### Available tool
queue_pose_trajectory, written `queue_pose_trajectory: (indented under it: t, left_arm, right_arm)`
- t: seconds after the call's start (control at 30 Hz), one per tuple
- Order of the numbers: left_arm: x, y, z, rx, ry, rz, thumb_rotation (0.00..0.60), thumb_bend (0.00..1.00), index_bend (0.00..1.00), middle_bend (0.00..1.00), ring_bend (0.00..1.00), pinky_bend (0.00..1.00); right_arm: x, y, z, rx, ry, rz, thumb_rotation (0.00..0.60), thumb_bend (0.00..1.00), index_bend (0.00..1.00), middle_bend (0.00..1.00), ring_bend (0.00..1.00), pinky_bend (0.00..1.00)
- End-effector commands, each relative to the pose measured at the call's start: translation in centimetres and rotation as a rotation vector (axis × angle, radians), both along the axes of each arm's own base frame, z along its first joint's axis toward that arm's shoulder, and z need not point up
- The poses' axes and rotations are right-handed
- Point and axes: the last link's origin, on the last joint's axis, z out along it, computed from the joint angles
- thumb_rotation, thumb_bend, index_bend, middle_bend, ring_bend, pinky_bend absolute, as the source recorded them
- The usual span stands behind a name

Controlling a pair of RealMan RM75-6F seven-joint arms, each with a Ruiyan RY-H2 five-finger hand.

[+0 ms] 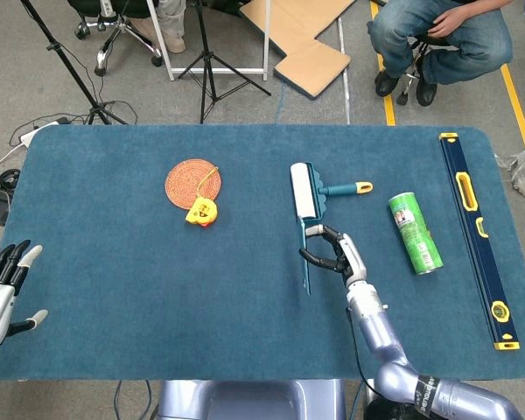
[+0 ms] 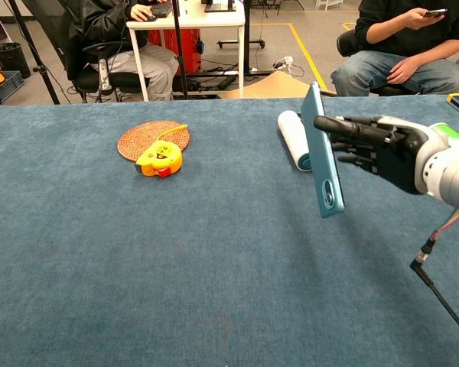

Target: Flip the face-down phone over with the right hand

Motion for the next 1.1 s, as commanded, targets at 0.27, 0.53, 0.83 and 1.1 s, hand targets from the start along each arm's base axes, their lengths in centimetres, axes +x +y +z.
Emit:
queue_pose_trajectory:
  t: [0.27, 0.53, 0.83, 1.1]
  left_arm:
    - [0.2, -0.5, 0.0, -0.001, -0.001, -0.011, 0.6, 0.0, 0.0, 0.0, 0.0, 0.0]
    - [0.3, -0.7, -0.1, -0.003, 0.001, -0.016, 0.6, 0.0, 0.0, 0.0, 0.0, 0.0]
    - [0.5, -0.8, -0.2, -0.003, 0.0, -0.02, 0.6, 0.0, 0.0, 0.0, 0.0, 0.0]
    - [0.6, -0.8, -0.3, -0.005, 0.004, -0.022, 0.6, 0.0, 0.0, 0.0, 0.0, 0.0]
  right_arm:
    - [-2.7, 1.8, -0.6, 0.194, -0.232, -0.187, 0.6, 0.35, 0.41, 0.45, 0.13, 0.16]
    - [-4.6, 2.0, -0.5, 0.175, -0.174, -0.147, 0.6, 0.37, 0.13, 0.14, 0.01, 0.04]
    - [-7.2, 0.8, 1.5, -0.084, 0.128, -0.002, 0.6, 0.37, 0.03, 0.0, 0.0, 0.0]
    - [-7.7, 0.5, 4.3, -0.22, 0.344, 0.153, 0.6, 0.37, 0.03, 0.0, 0.0, 0.0]
